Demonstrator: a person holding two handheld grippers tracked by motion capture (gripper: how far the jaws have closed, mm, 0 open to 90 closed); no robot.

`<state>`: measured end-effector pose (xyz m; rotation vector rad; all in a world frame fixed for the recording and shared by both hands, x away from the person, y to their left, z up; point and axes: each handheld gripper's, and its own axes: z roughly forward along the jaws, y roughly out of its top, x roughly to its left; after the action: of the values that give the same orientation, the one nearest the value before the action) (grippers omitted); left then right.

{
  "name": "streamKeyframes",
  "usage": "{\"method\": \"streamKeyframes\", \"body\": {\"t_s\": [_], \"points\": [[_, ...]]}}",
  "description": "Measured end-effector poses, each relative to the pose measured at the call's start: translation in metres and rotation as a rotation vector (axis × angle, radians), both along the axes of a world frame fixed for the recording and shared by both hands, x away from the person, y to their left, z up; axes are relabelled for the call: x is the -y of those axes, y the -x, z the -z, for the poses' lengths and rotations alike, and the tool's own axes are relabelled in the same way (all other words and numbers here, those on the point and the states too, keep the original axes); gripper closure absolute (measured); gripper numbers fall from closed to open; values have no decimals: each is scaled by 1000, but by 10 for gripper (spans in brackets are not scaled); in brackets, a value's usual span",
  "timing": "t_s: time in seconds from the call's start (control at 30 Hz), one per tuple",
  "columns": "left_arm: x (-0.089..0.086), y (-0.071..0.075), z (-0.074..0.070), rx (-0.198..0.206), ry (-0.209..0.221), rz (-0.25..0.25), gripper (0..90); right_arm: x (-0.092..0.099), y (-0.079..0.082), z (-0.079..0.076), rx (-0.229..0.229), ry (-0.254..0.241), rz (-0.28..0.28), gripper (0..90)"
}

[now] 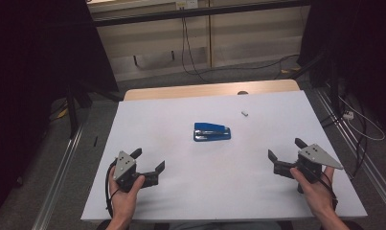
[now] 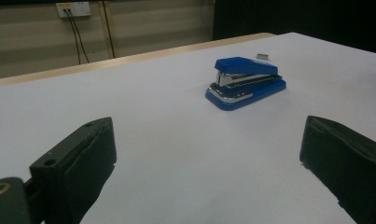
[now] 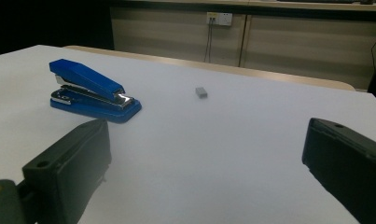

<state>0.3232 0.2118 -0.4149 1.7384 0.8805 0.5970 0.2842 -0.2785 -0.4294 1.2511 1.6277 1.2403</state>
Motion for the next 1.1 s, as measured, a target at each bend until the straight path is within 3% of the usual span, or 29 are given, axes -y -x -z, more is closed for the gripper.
{"method": "streamKeyframes", "body": {"t_s": [0.17, 0.23, 0.3, 0.4, 0.67, 0.9, 1.0, 1.1], "points": [[0, -2, 1, -3, -11, -8, 37, -1, 0, 0, -2, -8, -8, 8], [-1, -2, 2, -21, 11, -13, 36, -1, 0, 0, -5, -8, -12, 8], [0, -2, 2, -8, -24, -18, 35, 0, 0, 1, -7, -12, -11, 8], [3, -2, 2, -17, -13, -6, 35, 0, -1, 1, -15, -9, -20, 8], [11, -4, 3, -17, -68, 36, 35, -4, -4, 4, -45, 20, -63, 10], [16, -6, 4, -65, -59, 85, 61, -8, -7, 4, -52, 13, -83, 12], [18, -11, 4, -107, -70, 95, 68, -13, -8, 5, -64, 27, -105, 17], [21, -14, 3, -97, -71, 107, 68, -17, -8, 3, -63, 44, -123, 17]]}}
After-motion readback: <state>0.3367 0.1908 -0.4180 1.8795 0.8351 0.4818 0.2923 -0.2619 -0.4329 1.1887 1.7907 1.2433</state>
